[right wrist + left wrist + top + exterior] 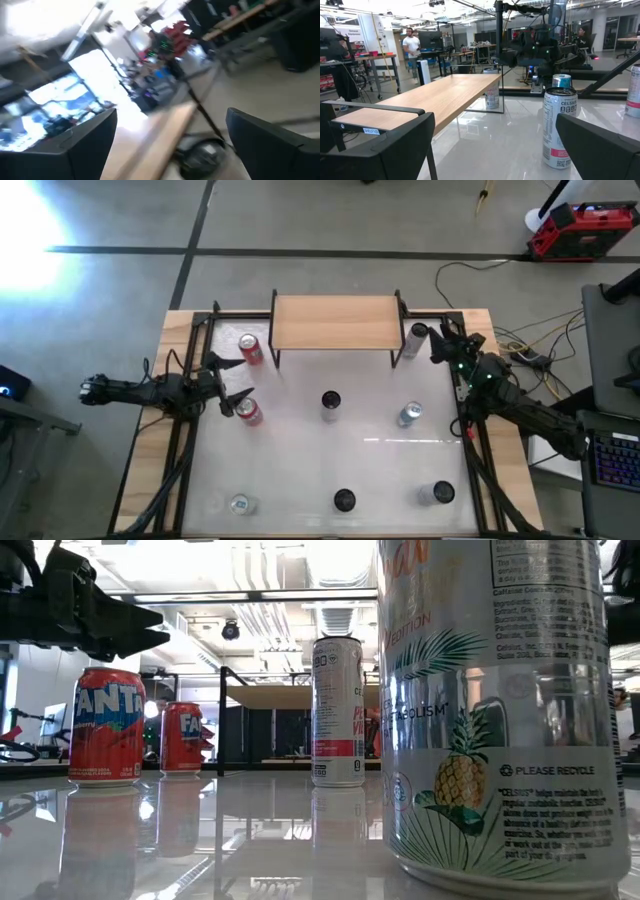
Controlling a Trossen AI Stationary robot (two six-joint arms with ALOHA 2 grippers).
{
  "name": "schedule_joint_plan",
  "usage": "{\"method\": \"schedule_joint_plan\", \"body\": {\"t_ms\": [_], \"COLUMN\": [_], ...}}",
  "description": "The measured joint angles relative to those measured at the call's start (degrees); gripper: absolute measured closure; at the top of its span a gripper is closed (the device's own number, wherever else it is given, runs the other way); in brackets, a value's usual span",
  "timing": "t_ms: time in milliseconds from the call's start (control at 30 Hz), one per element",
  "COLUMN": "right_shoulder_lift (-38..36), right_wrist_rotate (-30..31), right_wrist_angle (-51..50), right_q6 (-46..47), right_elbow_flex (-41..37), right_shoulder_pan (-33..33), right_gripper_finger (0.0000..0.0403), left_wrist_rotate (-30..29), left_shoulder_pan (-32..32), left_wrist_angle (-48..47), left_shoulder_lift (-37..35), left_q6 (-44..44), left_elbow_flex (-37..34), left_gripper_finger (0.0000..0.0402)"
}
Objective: Place canned beverage on shelf
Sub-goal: Move the top white yellow soda can to the center of the table
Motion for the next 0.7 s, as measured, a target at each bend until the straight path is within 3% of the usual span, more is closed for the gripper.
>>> {"method": "schedule_joint_plan", "body": {"t_ms": [133,267,533,700], "right_shoulder_lift": [1.0,5.2,24.4,35.6], "right_wrist_rotate": [-3.8,-4.4,-4.4,-4.7], "right_wrist_angle": [-5.4,-21.5,-58.9,-69.4], "right_q6": [-2.7,-3.3,10.6,13.6], "right_elbow_flex": [6.8,18.5,40.3,49.9], "right_shoulder_pan": [0.0,0.0,0.0,0.0], "right_gripper_finger": [0.0044,0.0044,0.0044,0.0044], "left_wrist_rotate": [0.0,0.0,0.0,0.0], "left_shoulder_pan": [0.0,0.0,0.0,0.0], "left_wrist_angle": [0.0,0.0,0.0,0.0], "left_shoulder_lift": [0.0,0.0,0.0,0.0], "left_q6": [0.0,0.0,0.0,0.0], "left_elbow_flex": [0.0,0.0,0.0,0.0], "left_gripper_finger": [0.0002,0.0002,0.0002,0.0002]}}
